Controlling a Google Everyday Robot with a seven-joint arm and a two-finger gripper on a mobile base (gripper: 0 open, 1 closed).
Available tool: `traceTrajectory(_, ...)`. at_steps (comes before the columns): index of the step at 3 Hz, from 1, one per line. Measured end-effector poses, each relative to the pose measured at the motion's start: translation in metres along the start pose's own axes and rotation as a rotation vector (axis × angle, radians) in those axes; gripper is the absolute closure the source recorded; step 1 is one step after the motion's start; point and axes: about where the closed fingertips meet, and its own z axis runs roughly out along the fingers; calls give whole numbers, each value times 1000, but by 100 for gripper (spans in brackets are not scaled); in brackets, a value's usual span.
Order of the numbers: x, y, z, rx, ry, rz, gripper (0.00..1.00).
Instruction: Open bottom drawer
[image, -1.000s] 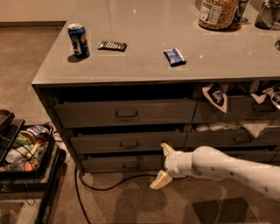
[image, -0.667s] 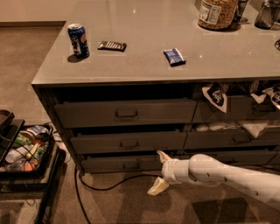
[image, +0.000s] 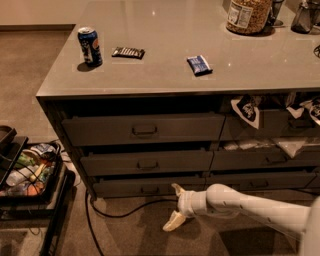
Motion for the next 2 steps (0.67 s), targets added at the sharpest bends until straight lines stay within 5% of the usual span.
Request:
traceTrajectory(1, 35, 12, 56, -105, -52, -40, 0)
traceTrajectory(2, 57, 10, 74, -107, -75, 1, 0)
